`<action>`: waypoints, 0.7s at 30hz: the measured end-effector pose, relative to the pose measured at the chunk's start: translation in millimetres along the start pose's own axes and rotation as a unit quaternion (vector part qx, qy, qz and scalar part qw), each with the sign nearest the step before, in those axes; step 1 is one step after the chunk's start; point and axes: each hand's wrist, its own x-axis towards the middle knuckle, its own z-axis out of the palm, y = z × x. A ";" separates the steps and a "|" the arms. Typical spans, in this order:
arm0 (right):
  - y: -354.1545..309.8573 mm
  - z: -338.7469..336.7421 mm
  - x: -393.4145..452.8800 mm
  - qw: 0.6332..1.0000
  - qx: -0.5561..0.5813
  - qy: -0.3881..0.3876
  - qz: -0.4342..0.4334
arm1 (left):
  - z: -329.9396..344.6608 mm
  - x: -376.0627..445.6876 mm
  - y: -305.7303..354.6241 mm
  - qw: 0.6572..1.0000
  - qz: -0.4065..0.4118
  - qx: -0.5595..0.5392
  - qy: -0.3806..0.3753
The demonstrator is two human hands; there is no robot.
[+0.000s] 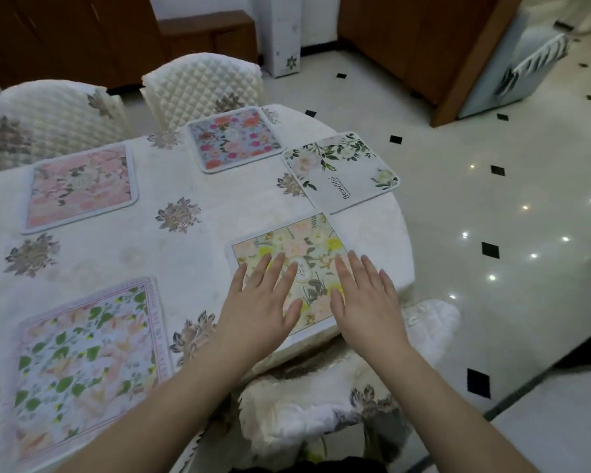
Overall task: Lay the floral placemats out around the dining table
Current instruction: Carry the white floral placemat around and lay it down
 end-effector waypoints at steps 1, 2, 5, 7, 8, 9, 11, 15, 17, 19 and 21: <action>3.6 -0.4 0.4 1.000 0.000 0.000 0.008 | 0.1 4.7 2.3 1.000 0.008 0.002 0.003; 6.9 -0.5 -0.1 1.000 -0.001 -0.002 0.014 | 0.1 8.7 3.9 1.000 0.015 0.002 0.005; 13.6 -3.3 -2.6 1.000 -0.007 0.001 0.029 | -3.6 21.9 7.4 0.999 0.038 -0.002 0.006; 17.1 -8.0 -4.8 0.999 -0.010 0.006 0.040 | -7.7 31.3 9.3 0.998 0.055 -0.007 -0.004; 18.5 -11.1 -6.1 0.999 -0.011 0.014 0.048 | -10.0 36.3 10.7 0.998 0.061 -0.008 -0.003; 19.7 -14.3 -7.3 0.998 -0.013 0.021 0.055 | -12.5 41.3 12.4 0.998 0.067 -0.009 0.000; 23.5 -19.0 -9.5 0.997 -0.021 0.023 0.067 | -18.0 49.6 16.6 0.996 0.083 -0.017 0.005; 33.9 -26.0 -12.1 0.995 -0.038 0.029 0.090 | -24.4 61.4 25.3 0.994 0.106 -0.022 0.017; 40.7 -30.0 -12.1 0.994 -0.038 0.028 0.099 | -24.6 66.3 29.5 0.993 0.111 -0.024 0.018; 48.7 -32.8 -11.5 0.994 -0.037 0.028 0.103 | -22.7 71.4 34.7 0.993 0.113 -0.025 0.015; 58.1 -35.0 -9.9 0.993 -0.037 0.027 0.105 | -21.2 77.4 42.3 0.994 0.111 -0.020 0.011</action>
